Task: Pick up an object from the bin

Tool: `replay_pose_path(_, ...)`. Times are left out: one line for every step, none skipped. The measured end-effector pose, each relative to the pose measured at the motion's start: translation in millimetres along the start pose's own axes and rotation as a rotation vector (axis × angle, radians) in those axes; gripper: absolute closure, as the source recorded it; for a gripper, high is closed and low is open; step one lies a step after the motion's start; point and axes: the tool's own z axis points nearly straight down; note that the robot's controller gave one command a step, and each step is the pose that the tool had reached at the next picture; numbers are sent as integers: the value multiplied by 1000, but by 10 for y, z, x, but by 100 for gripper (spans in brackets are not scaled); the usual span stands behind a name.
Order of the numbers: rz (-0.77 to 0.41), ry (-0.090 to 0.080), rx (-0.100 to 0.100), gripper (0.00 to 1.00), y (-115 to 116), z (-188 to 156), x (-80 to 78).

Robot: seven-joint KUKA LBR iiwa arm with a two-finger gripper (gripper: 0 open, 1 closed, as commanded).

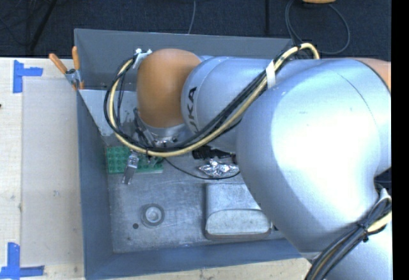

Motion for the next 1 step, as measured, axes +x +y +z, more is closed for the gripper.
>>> replay_pose_path(-4, 5, 6, 0, 20, -24, -10)
